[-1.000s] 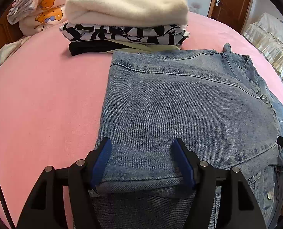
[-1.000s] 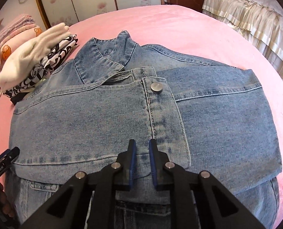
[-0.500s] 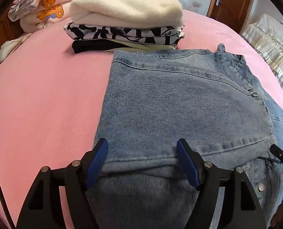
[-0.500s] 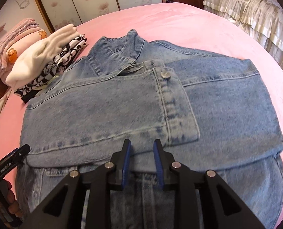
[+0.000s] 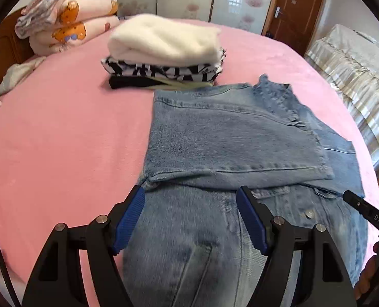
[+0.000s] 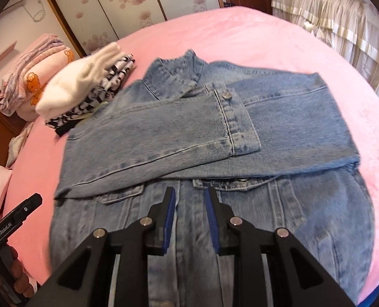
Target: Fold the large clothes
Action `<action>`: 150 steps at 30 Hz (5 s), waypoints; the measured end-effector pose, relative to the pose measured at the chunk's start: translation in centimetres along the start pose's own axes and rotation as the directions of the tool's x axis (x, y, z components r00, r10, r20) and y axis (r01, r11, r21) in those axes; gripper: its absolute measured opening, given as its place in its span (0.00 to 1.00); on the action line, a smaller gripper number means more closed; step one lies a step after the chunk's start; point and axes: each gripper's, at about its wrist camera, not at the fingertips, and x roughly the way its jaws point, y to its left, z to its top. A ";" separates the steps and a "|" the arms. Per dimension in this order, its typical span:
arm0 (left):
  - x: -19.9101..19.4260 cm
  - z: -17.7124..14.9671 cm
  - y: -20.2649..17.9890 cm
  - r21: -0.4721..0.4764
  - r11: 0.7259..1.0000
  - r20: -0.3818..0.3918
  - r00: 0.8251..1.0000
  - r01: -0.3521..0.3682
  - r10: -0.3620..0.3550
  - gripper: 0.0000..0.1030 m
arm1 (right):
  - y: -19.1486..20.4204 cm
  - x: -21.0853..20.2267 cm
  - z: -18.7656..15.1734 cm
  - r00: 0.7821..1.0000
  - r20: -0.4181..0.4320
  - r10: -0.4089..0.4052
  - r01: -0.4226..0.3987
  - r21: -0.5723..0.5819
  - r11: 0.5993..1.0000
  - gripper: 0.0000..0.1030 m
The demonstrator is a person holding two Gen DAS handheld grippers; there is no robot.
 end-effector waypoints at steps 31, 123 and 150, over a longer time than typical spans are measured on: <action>-3.4 -15.6 9.6 -0.002 0.988 -0.277 0.949 0.156 -0.150 0.82 | -12.6 -13.4 -14.5 0.990 0.058 -0.129 0.135 -0.101 0.986 0.59; 20.7 16.5 4.6 -0.082 0.980 -0.126 0.974 0.180 -0.190 0.64 | -21.6 10.5 18.5 0.996 -0.068 0.054 -0.040 0.188 0.981 0.49; 16.0 17.4 -3.8 0.092 0.987 0.231 0.967 -0.131 0.107 0.16 | -16.2 4.1 19.8 0.942 0.264 -0.209 0.209 0.027 0.978 0.02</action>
